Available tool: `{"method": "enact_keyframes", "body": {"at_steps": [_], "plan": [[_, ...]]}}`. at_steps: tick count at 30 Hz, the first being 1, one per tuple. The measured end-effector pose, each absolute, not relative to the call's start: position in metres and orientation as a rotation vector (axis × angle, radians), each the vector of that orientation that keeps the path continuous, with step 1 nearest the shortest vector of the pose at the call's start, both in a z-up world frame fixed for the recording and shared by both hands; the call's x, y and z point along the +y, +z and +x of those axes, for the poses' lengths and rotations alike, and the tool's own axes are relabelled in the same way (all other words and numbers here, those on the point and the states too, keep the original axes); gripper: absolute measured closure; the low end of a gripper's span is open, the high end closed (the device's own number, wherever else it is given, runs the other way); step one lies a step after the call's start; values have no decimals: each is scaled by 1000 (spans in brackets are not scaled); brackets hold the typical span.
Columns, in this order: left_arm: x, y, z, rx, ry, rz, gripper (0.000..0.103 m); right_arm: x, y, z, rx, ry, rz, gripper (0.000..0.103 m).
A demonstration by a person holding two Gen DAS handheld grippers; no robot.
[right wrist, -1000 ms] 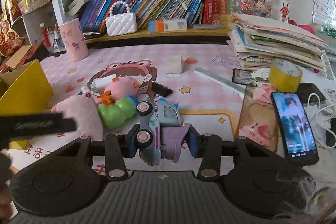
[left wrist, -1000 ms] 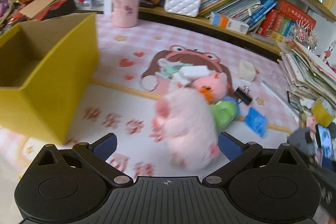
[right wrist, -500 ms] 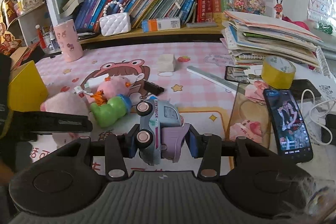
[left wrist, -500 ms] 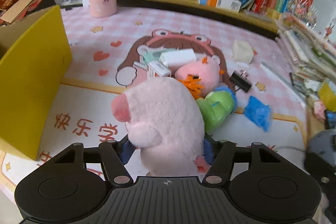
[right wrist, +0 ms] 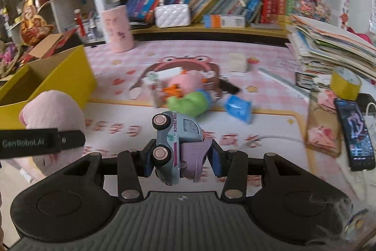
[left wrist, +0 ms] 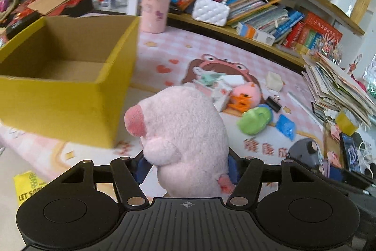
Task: Organize objects
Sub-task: 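Carry the pig with the left tool into the box while the right tool carries the car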
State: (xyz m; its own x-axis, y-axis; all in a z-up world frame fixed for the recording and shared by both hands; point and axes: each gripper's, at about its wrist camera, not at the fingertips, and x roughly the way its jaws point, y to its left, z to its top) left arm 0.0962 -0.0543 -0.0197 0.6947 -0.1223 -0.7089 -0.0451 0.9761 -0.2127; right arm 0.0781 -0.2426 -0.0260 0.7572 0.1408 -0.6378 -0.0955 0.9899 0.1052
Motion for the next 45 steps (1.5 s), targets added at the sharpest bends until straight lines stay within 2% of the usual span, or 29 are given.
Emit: {"method": "enact_keyframes", "body": {"at_steps": [26, 45], "plan": [[160, -6, -25, 720, 66, -301, 40, -12, -16, -19, 684, 317, 1, 60], [197, -9, -45, 719, 8, -328, 40, 24, -12, -38, 699, 273, -25, 60]]}}
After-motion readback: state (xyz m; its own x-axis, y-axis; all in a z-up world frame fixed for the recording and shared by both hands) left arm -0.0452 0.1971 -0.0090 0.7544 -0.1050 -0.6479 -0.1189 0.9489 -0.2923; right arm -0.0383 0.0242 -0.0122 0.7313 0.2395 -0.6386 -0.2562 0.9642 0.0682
